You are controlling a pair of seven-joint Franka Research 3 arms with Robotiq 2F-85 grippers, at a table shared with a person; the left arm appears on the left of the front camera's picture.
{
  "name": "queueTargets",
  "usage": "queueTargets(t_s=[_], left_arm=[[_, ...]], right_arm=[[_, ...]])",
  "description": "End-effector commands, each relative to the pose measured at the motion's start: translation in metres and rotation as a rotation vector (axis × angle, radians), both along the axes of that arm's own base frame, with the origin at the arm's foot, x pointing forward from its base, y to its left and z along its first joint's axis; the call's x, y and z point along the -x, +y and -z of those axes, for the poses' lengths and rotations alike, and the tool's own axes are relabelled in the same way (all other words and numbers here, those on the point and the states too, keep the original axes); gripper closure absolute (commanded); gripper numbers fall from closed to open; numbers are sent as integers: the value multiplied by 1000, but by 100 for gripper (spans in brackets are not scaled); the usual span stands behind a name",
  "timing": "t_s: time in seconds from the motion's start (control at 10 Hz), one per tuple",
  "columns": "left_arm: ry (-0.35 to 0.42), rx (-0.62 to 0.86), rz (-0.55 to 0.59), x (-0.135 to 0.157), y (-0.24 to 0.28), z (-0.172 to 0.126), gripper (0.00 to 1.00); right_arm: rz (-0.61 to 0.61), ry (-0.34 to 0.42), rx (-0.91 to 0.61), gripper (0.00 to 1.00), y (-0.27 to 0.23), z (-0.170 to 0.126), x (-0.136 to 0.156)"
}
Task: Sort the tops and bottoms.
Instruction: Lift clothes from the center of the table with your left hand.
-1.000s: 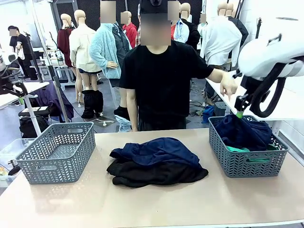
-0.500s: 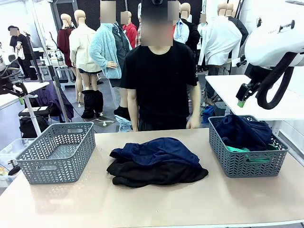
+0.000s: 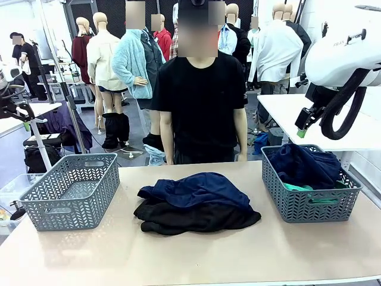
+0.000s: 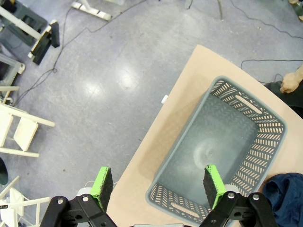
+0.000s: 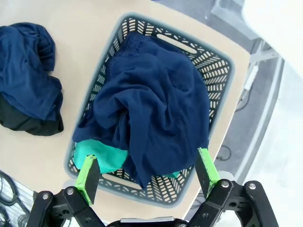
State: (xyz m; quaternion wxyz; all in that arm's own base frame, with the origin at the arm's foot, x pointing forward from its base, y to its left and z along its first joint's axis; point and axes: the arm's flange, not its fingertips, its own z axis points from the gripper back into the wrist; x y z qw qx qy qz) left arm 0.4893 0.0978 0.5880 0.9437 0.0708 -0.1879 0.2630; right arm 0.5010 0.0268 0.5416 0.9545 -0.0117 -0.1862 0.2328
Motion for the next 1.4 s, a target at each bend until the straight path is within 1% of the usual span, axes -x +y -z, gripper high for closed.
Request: queueTargets(t_s=[0.0, 0.1, 0.2, 0.3, 0.5, 0.6, 0.7, 0.8, 0.9, 1.0, 1.1, 1.3], left_arm=[[4, -13, -19, 2, -1, -1, 0], [0, 0, 0, 0, 0, 0, 0], [0, 0, 0, 0, 0, 0, 0], [0, 0, 0, 0, 0, 0, 0], [0, 0, 0, 0, 0, 0, 0], [0, 0, 0, 0, 0, 0, 0], [0, 0, 0, 0, 0, 0, 0], [1, 1, 0, 0, 0, 0, 0], [-41, 68, 76, -3, -22, -4, 0], [-103, 105, 213, 1, -58, -10, 0], [-144, 123, 394, 12, -98, -17, 0], [-168, 76, 723, 39, -171, -23, 0]], right_arm=[[0, 0, 0, 0, 0, 0, 0], [58, -9, -4, 0, -23, -1, 1], [181, -19, -34, 0, -65, -6, 6], [255, -31, -60, 0, -104, -7, 15], [466, -30, -139, 0, -184, 4, 30], [557, -46, -195, 0, -220, 11, 42], [609, -58, -253, 0, -247, 20, 56], [625, -54, -297, 0, -262, 28, 69], [566, -16, -177, 0, -249, 8, 55], [566, -16, -177, 0, -249, 8, 55], [566, -16, -177, 0, -249, 8, 55], [566, -16, -177, 0, -249, 8, 55]])
